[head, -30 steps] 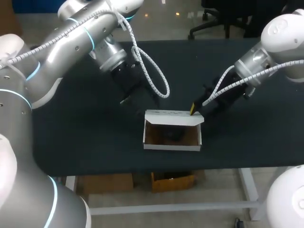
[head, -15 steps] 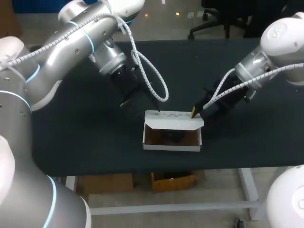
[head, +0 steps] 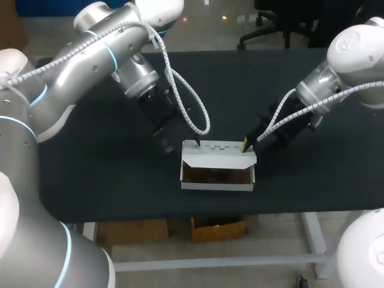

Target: Assemble the packaging by folding the flat box into shape, placing the metal phone stand inside, and closing the box properly

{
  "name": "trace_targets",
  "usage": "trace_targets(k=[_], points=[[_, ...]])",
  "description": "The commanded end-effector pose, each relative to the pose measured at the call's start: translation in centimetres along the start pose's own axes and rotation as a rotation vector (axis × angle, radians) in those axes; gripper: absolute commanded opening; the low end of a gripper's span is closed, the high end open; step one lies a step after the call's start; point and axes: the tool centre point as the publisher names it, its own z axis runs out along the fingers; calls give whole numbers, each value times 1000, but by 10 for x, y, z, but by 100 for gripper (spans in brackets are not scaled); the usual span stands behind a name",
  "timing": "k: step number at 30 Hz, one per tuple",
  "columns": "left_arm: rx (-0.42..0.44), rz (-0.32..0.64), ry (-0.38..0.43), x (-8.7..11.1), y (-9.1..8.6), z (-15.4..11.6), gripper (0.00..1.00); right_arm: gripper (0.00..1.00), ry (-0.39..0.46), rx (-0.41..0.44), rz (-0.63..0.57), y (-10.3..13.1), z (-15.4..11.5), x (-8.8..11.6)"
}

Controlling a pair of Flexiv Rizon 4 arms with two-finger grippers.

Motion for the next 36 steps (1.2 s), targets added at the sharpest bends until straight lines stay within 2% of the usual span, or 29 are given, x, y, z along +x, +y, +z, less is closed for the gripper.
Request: trace_targets(k=[1, 12, 20, 27, 30, 36], points=[[9, 3, -7, -2, 1, 0, 68, 46, -9, 3, -2, 0, 0, 1], [47, 16, -35, -6, 2, -3, 67, 47, -17, 10, -21, 5, 1, 0], [105, 64, -87, -3, 6, -13, 69, 47, -24, 11, -39, 11, -1, 0], [168, 137, -149, 1, 20, -18, 71, 47, -31, 10, -54, 16, -4, 0], [194, 176, -176, 2, 24, -20, 80, 47, -39, 11, -62, 18, -5, 1], [227, 215, -205, 1, 29, -22, 84, 49, -49, 12, -73, 20, -5, 2]])
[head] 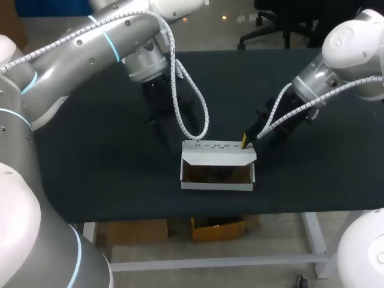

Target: Assemble the packaging by folding the flat box into shape, placing the metal phone stand inside, and closing the box properly

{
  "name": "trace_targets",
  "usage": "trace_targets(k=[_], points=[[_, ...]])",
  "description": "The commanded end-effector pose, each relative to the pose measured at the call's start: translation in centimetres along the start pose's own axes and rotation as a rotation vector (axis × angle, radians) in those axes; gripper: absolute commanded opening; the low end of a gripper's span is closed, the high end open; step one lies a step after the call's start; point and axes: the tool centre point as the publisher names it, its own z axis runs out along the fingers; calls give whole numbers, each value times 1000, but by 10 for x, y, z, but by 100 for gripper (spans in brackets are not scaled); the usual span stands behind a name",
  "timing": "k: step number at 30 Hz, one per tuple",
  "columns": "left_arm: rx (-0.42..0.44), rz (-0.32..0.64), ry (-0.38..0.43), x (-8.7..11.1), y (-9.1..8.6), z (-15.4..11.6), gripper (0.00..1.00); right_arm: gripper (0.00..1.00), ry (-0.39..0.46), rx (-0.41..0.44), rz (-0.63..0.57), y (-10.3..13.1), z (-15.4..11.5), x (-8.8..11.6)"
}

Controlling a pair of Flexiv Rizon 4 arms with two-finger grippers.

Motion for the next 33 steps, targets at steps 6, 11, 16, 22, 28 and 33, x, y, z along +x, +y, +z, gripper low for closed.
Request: trace_targets(k=[6, 11, 16, 22, 28, 33], points=[[120, 49, -46, 2, 13, -2, 81, 49, -16, 9, -7, 2, 1, 2], [141, 74, -67, 2, 15, -2, 82, 49, -25, 9, -7, 1, 4, 2], [161, 104, -88, 2, 17, -2, 85, 49, -32, 8, -6, 0, 7, 2], [170, 126, -101, 3, 18, -2, 85, 49, -31, 6, -2, -1, 9, 0], [195, 167, -131, 5, 19, 0, 85, 49, -40, 6, -6, -2, 10, -1], [236, 233, -161, 5, 22, -1, 85, 49, -44, 10, -8, -2, 12, -3]])
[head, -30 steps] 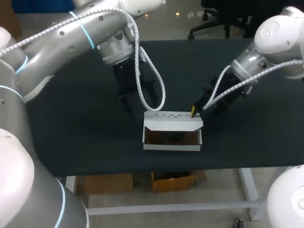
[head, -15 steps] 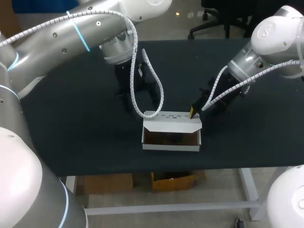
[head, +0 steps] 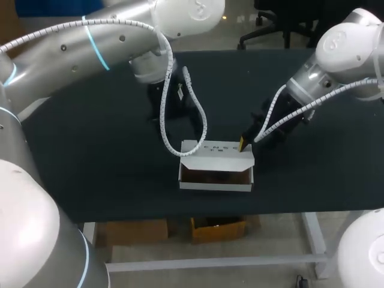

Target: Assemble the packaging by folding the flat box into shape, placing the metal phone stand inside, and closing the box properly

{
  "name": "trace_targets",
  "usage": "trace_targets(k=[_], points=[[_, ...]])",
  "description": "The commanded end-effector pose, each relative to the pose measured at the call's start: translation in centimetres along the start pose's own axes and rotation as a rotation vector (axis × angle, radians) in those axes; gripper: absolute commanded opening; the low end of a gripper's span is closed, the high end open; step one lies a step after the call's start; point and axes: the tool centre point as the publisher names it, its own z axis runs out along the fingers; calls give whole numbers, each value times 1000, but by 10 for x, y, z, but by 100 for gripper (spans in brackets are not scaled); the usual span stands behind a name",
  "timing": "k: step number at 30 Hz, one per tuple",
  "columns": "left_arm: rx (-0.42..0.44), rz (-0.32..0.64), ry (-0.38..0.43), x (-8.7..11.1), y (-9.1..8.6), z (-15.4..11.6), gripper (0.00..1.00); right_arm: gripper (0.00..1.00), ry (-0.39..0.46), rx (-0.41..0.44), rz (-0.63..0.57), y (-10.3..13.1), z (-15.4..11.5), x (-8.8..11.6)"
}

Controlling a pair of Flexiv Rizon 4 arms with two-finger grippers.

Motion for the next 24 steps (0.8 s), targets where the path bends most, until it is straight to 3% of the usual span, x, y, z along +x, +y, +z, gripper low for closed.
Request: trace_targets(k=[1, 4, 7, 10, 20, 24], points=[[53, 35, -24, 4, 7, 0, 85, 49, -3, 0, 0, -1, 2, 0], [82, 84, -43, 5, 7, -1, 86, 49, -3, -3, -2, -1, 3, -1], [111, 141, -57, 5, 9, -2, 96, 49, -4, -9, -7, -2, 3, -1], [146, 187, -89, 6, 11, -4, 96, 49, -6, -12, -11, -3, 2, -1], [256, 535, -233, 17, 23, -6, 100, 49, -11, -11, -16, -4, 3, -1], [283, 621, -293, 23, 31, -2, 100, 49, -12, -11, -17, -4, 3, 0]])
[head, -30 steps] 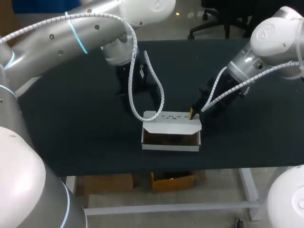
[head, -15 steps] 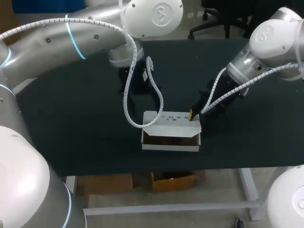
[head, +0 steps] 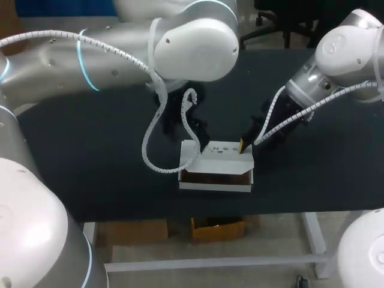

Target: Assemble the packaging by folding the flat box into shape, placing the metal phone stand inside, and closing the box properly

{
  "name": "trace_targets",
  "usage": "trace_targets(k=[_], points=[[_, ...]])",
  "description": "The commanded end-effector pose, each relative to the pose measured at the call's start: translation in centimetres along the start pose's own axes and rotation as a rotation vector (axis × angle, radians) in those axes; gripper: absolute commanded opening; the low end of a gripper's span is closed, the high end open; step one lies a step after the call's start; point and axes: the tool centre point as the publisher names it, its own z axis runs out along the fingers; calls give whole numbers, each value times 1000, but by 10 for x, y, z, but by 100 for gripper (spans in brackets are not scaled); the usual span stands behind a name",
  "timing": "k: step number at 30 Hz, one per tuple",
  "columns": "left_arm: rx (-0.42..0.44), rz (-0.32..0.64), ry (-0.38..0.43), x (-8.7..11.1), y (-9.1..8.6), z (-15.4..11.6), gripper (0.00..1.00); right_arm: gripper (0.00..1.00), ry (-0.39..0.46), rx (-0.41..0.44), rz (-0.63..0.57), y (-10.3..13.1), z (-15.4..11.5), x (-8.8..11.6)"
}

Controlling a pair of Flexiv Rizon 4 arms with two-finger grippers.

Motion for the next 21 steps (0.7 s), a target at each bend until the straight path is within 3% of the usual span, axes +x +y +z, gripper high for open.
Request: trace_targets(k=[1, 10, 21], points=[[91, 108, -128, 16, 9, 3, 100, 49, -3, -3, 0, -2, 1, 1], [106, 288, -234, 27, 24, 16, 100, 49, -3, -2, 3, 0, 1, 1], [113, 309, -242, 29, 28, 21, 100, 49, -7, -3, 11, 2, 0, 0]])
